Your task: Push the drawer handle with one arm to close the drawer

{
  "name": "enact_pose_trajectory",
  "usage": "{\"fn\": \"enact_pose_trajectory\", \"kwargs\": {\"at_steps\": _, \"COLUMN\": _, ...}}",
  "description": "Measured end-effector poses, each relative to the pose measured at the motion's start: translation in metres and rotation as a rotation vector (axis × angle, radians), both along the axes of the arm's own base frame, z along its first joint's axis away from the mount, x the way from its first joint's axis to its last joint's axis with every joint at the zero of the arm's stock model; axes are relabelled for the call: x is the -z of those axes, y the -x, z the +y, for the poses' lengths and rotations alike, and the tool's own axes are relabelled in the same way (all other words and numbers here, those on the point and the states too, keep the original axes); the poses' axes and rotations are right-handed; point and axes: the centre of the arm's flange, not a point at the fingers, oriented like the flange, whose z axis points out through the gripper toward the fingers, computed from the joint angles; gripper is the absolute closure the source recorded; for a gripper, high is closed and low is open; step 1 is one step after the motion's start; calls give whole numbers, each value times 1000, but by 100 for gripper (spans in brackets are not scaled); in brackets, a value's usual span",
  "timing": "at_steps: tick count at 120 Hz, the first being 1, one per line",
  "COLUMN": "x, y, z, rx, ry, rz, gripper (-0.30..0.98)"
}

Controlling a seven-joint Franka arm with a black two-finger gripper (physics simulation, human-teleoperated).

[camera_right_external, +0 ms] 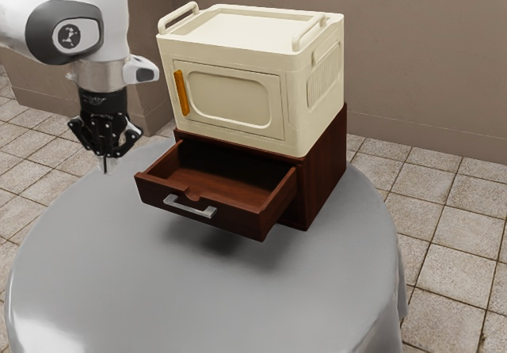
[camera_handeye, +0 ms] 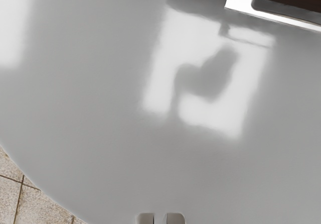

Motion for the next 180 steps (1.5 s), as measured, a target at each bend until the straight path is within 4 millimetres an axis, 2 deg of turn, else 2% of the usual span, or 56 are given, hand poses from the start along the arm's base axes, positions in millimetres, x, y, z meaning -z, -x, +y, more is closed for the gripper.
{"fn": "enact_pose_trajectory", "kwargs": {"at_steps": 19, "x": 55, "y": 9, "z": -11, "rx": 19, "ry": 39, "rz": -12, "gripper": 78}}
{"fn": "enact_pose_trajectory", "kwargs": {"at_steps": 37, "x": 78, "y": 12, "z": -36, "rx": 68, "ry": 58, "rz": -47, "gripper": 78}}
{"fn": "enact_pose_trajectory", "kwargs": {"at_steps": 79, "x": 133, "y": -33, "z": -47, "rx": 130, "ry": 55, "rz": -152, "gripper": 79}}
{"fn": "enact_pose_trajectory", "kwargs": {"at_steps": 105, "x": 147, "y": -63, "z": -47, "rx": 169, "ry": 27, "rz": -215, "gripper": 78}}
{"fn": "enact_pose_trajectory", "kwargs": {"at_steps": 122, "x": 157, "y": -72, "z": -48, "rx": 189, "ry": 20, "rz": -235, "gripper": 78}}
{"fn": "enact_pose_trajectory", "kwargs": {"at_steps": 149, "x": 154, "y": -94, "z": -47, "rx": 217, "ry": 1, "rz": -294, "gripper": 79}}
{"fn": "enact_pose_trajectory", "kwargs": {"at_steps": 180, "x": 157, "y": -133, "z": -47, "rx": 245, "ry": -35, "rz": -359, "gripper": 79}}
